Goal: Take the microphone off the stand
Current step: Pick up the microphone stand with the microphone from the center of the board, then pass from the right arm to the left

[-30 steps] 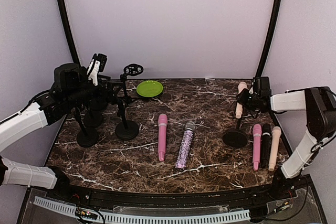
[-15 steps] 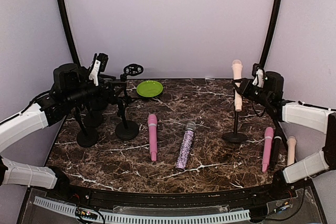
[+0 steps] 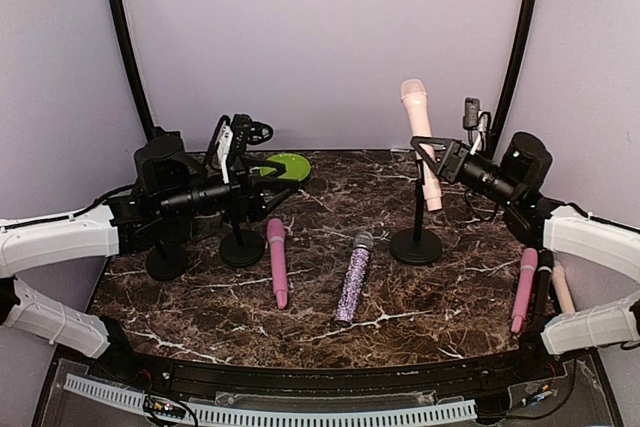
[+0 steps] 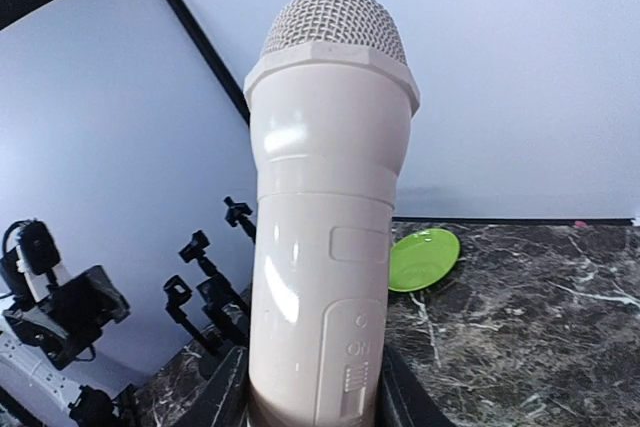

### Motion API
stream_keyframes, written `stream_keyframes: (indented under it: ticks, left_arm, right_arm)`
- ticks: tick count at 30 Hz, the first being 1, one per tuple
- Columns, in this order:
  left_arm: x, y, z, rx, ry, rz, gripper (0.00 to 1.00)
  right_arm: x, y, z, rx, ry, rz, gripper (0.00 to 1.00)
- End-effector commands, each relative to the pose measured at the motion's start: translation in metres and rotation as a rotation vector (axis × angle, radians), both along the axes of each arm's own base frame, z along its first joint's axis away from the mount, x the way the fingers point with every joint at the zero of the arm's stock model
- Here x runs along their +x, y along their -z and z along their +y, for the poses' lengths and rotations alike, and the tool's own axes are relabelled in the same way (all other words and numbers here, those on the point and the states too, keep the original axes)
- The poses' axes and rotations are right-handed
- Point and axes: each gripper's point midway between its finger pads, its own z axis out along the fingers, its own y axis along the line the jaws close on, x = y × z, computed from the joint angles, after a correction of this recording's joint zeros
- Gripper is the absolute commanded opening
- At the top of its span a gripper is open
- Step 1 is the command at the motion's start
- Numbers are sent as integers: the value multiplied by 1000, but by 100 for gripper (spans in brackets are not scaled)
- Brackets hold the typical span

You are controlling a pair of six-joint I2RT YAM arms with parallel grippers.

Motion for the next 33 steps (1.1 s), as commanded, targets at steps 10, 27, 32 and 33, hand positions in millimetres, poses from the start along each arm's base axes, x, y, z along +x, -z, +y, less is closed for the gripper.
stream_keyframes:
  ticks: [10, 27, 32, 33]
  left_arm:
    - [-41, -2, -85, -56, 274, -42, 68]
    - [-67, 5, -115, -66, 373, -64, 53]
    - [-68, 6, -118, -69, 380, -69, 49]
    - [-68, 7, -118, -67, 380, -68, 49]
  right_arm:
    - [-124, -121, 83, 207, -495, -365, 1]
    - [-158, -125, 121, 260, -653, -364, 2]
    - [-159, -125, 121, 277, -657, -357, 2]
    - [-159, -125, 121, 279, -655, -357, 2]
